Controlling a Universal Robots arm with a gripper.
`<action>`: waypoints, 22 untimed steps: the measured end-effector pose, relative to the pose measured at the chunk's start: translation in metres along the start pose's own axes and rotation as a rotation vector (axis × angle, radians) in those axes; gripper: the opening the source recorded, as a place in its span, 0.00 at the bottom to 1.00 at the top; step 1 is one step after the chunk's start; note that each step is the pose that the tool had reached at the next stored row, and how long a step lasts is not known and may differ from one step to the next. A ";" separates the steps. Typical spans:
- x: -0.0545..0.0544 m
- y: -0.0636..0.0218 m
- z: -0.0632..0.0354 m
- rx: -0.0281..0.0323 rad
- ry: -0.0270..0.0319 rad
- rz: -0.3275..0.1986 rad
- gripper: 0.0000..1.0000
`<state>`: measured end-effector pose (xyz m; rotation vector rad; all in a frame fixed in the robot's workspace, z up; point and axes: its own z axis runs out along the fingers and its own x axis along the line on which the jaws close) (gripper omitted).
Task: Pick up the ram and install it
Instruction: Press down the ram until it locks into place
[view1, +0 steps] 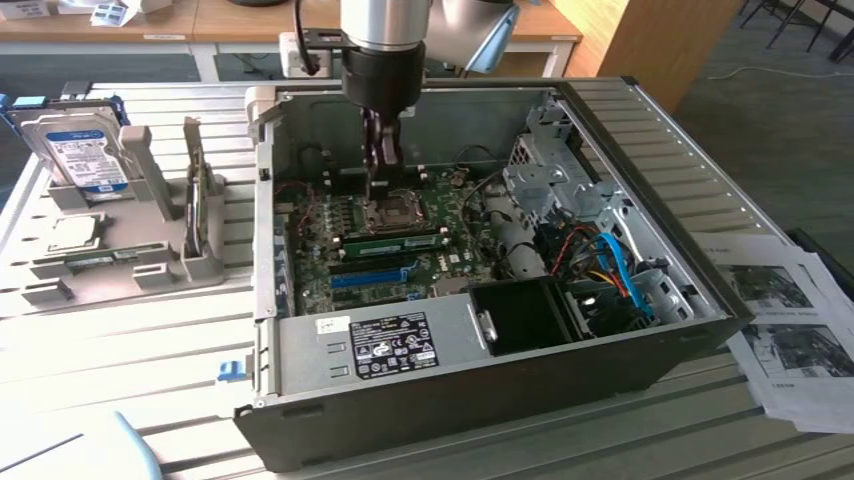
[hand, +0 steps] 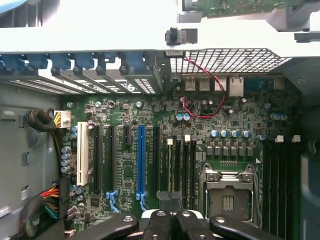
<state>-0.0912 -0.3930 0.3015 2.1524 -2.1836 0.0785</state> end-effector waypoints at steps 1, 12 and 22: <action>0.000 0.0000 -0.0013 -0.0001 0.0000 0.000 0.09; 0.001 0.0000 -0.0134 0.0000 0.0000 0.000 0.09; 0.001 -0.0040 -0.0138 0.0000 0.0001 0.000 0.09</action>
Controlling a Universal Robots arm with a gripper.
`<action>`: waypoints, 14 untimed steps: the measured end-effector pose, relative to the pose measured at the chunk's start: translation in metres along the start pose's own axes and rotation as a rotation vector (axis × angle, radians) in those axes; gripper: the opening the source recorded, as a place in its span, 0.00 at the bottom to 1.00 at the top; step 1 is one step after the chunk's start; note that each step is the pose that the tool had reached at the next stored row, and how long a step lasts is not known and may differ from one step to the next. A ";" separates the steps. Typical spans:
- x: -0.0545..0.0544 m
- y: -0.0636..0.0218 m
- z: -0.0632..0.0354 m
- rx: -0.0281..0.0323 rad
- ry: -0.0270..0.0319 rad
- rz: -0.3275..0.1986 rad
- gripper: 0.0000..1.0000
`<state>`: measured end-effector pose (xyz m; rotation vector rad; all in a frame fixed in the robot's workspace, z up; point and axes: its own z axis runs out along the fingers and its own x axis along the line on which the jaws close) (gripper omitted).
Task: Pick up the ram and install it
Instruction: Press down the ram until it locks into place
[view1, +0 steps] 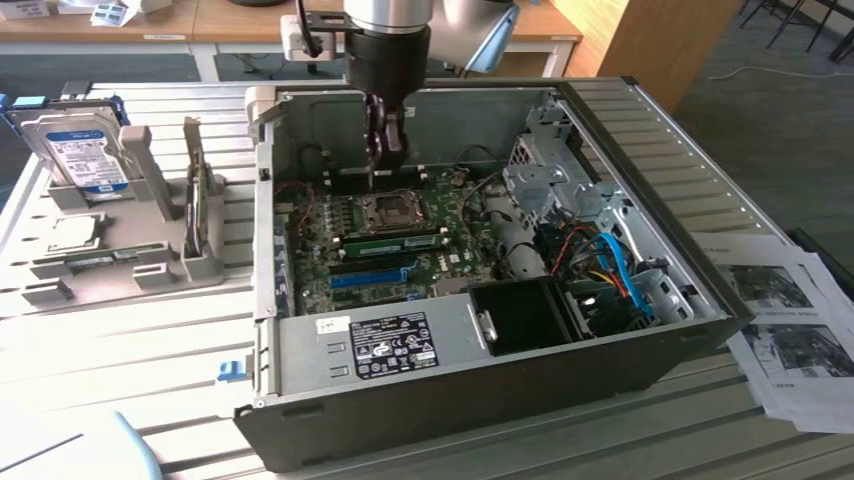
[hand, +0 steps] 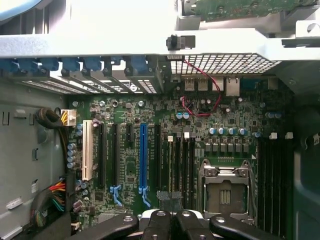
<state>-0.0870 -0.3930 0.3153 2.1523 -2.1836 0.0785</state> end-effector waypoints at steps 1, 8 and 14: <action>0.000 -0.0013 0.0000 0.0000 -0.0001 0.000 0.09; 0.000 -0.0120 -0.0002 0.0001 -0.0001 0.000 0.09; 0.000 -0.0214 -0.0004 0.0001 0.0000 0.000 0.09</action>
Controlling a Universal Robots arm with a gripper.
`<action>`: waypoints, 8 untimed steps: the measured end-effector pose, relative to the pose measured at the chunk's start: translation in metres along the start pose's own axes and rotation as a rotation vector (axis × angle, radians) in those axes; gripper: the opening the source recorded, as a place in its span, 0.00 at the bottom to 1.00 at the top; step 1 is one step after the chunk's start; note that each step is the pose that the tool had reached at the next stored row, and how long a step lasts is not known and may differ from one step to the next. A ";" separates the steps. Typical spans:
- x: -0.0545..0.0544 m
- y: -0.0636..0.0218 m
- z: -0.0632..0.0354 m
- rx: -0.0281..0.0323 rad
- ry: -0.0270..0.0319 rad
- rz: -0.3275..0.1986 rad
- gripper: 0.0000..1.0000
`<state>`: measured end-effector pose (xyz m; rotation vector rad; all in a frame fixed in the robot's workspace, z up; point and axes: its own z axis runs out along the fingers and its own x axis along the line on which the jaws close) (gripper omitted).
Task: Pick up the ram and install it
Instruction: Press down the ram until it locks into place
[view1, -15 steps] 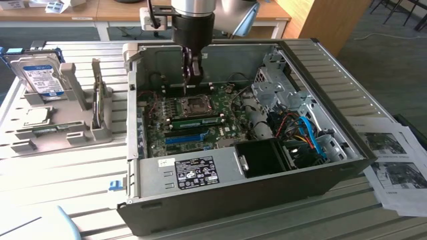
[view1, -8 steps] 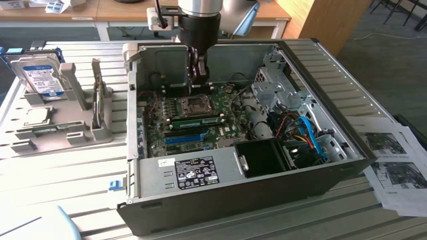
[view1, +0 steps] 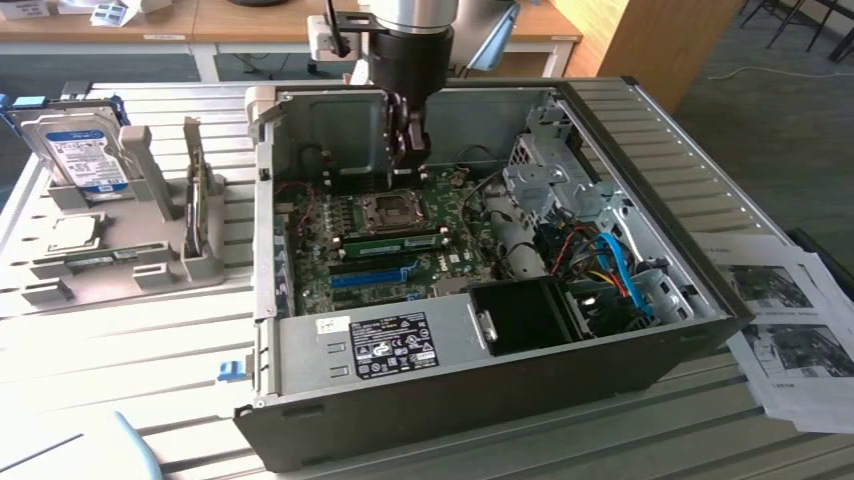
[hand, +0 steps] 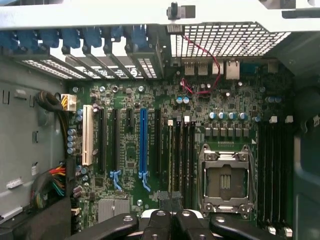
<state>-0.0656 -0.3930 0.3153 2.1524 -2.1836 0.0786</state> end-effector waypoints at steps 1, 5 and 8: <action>0.000 -0.0011 0.0000 0.0000 0.0000 0.000 0.09; 0.000 -0.0017 0.0000 -0.0001 -0.0001 0.000 0.09; 0.000 -0.0017 0.0000 0.0000 0.0000 0.000 0.09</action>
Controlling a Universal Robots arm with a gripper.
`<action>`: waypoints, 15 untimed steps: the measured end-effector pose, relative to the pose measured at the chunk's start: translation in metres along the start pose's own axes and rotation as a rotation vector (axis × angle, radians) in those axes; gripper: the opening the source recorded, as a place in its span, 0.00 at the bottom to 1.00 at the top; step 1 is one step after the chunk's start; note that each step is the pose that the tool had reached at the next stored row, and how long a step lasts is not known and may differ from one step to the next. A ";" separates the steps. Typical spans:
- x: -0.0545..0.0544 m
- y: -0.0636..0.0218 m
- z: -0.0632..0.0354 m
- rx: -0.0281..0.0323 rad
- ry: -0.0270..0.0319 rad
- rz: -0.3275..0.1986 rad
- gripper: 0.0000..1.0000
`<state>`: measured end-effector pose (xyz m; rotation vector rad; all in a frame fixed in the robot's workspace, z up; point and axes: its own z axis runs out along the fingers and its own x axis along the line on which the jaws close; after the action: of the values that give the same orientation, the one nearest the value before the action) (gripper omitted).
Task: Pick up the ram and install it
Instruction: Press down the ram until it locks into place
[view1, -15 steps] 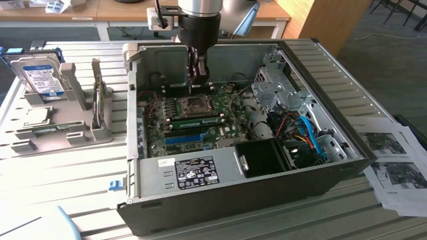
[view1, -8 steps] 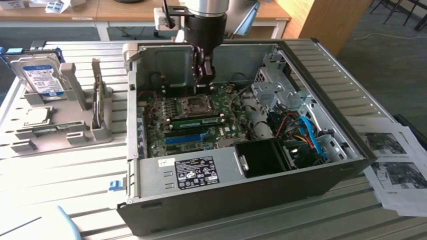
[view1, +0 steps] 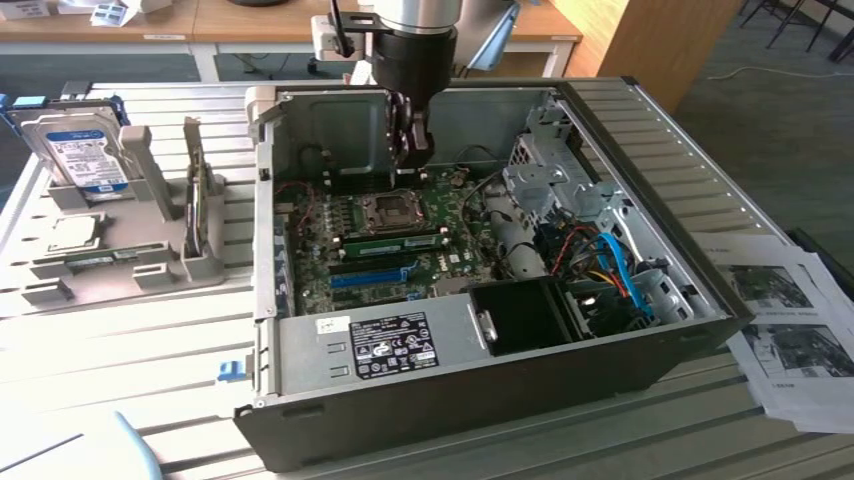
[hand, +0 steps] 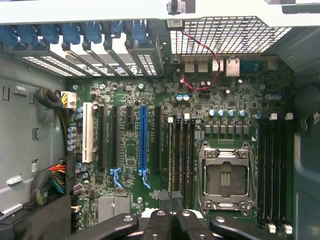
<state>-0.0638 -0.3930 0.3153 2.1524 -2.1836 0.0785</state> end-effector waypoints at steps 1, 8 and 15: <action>0.000 0.0000 0.0000 0.0000 0.0000 0.000 0.09; 0.000 0.0000 0.0000 0.0000 0.0000 0.000 0.09; 0.000 0.0000 0.0000 -0.0056 -0.0009 0.062 0.09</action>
<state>-0.0639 -0.3930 0.3153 2.0821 -2.2487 0.0748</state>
